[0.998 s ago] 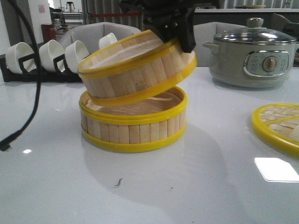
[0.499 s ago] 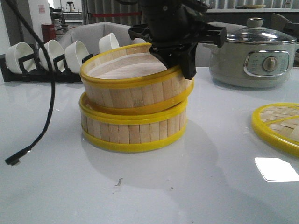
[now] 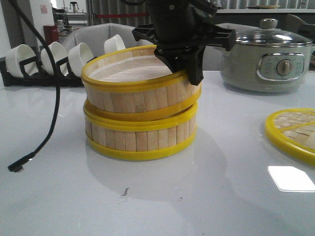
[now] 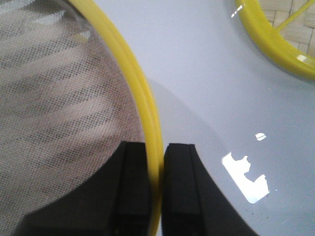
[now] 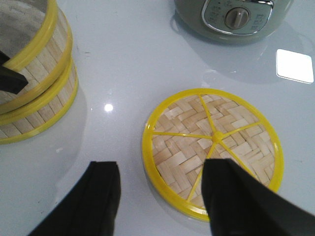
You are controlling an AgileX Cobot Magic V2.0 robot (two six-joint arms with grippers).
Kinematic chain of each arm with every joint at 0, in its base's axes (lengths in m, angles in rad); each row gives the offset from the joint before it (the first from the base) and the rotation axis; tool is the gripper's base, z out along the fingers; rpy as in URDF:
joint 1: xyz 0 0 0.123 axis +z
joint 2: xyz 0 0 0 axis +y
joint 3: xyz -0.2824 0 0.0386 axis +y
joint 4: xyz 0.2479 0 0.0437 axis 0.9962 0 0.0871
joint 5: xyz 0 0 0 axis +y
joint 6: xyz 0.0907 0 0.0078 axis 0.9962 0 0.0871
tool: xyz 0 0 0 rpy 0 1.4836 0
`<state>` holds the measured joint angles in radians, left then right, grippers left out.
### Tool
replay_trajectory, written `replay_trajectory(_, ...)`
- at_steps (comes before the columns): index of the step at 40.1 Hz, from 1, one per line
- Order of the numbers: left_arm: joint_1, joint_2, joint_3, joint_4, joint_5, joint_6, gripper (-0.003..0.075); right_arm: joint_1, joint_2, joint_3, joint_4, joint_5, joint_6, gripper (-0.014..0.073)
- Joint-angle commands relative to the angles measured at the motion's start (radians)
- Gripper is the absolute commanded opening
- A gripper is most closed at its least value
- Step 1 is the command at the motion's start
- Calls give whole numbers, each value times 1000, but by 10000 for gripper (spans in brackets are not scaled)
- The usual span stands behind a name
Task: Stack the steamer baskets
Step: 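Lower the basket onto the middle basket and open the left gripper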
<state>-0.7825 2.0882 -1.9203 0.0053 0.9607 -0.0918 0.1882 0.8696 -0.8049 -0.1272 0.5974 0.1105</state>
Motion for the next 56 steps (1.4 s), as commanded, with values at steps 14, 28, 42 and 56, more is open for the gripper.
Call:
replay_trajectory(14, 0, -67, -38, 29, 6, -1, 94, 0, -7, -35, -15, -71, 1, 470)
replay_trajectory(28, 0, -67, -109, 29, 42, -1, 94, 0, -7, -35, -15, -71, 1, 470)
replay_trajectory(42, 0, -67, -109, 4, 26, -1, 93, 0, -4, -35, -15, -73, 1, 470)
replay_trajectory(56, 0, -15, -109, -17, 32, -1, 94, 0, -4, -35, -15, -73, 1, 470)
